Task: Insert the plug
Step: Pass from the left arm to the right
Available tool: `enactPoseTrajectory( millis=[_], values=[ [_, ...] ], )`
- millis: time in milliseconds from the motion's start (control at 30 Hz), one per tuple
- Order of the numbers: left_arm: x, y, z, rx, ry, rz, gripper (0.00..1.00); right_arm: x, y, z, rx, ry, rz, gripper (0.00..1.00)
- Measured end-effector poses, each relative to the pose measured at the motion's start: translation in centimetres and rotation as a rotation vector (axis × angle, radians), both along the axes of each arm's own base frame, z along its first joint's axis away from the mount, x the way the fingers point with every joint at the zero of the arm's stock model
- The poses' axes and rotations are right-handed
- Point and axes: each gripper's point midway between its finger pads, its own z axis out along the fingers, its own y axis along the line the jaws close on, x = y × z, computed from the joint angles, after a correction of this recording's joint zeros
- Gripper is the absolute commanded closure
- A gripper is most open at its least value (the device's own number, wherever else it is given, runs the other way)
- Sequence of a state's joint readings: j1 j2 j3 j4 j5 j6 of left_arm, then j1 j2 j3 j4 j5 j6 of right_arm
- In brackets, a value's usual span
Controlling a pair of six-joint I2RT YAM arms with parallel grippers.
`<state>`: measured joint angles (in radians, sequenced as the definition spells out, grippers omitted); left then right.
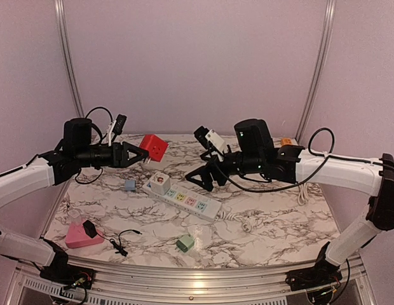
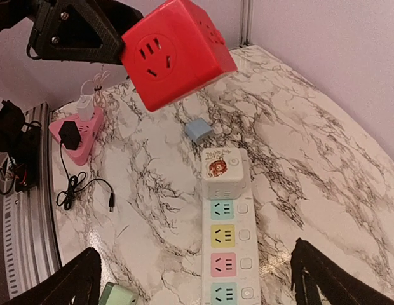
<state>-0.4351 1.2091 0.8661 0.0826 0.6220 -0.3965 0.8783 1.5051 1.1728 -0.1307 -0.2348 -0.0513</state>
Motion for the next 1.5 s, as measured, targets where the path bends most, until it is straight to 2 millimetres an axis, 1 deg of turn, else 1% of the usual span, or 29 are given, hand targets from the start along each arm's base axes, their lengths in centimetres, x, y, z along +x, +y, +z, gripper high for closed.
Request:
enactPoseTrajectory(
  millis=[133,267,467,600,767,933,1000,1100,1167,1200,1333,1500],
  values=[
    [-2.3,-2.1,0.8,-0.026,-0.034,-0.13,0.96,-1.3,0.6,0.3,0.022,0.014,0.082,0.01],
    [-4.4,-3.7,1.2,-0.042,-0.054,-0.249,0.96,-3.1,1.3,0.7,0.048,0.031,0.193,0.02],
    [-6.6,-5.0,1.4,-0.061,-0.072,-0.378,0.96,-5.1,1.8,1.6,0.089,0.05,0.31,0.02],
    [-7.6,-5.4,2.0,-0.076,-0.094,-0.438,0.96,-5.9,1.7,2.8,0.118,0.043,0.345,0.02],
    [-8.4,-5.9,2.5,-0.092,-0.108,-0.499,1.0,-6.1,2.0,4.9,0.155,0.025,0.364,0.01],
    [-9.1,-6.3,2.5,-0.097,-0.116,-0.539,1.0,-6.0,2.1,6.0,0.186,0.047,0.362,0.03],
    [-9.5,-6.5,2.4,-0.095,-0.121,-0.557,1.0,-6.0,2.2,6.3,0.21,0.077,0.37,0.05],
    [-10.0,-6.7,2.3,-0.092,-0.131,-0.579,1.0,-5.6,2.4,6.5,0.246,0.148,0.387,0.12],
    [-10.3,-6.9,2.4,-0.09,-0.138,-0.591,1.0,-5.0,2.7,6.5,0.274,0.204,0.401,0.15],
    [-10.4,-6.9,2.4,-0.088,-0.142,-0.595,1.0,-4.8,2.8,6.4,0.286,0.234,0.409,0.15],
    [-10.2,-6.9,2.4,-0.081,-0.147,-0.589,1.0,-4.9,3.2,6.0,0.307,0.326,0.459,0.15],
    [-10.3,-7.0,2.3,-0.079,-0.143,-0.593,0.99,-5.4,3.2,6.2,0.317,0.346,0.491,0.18]
  ],
)
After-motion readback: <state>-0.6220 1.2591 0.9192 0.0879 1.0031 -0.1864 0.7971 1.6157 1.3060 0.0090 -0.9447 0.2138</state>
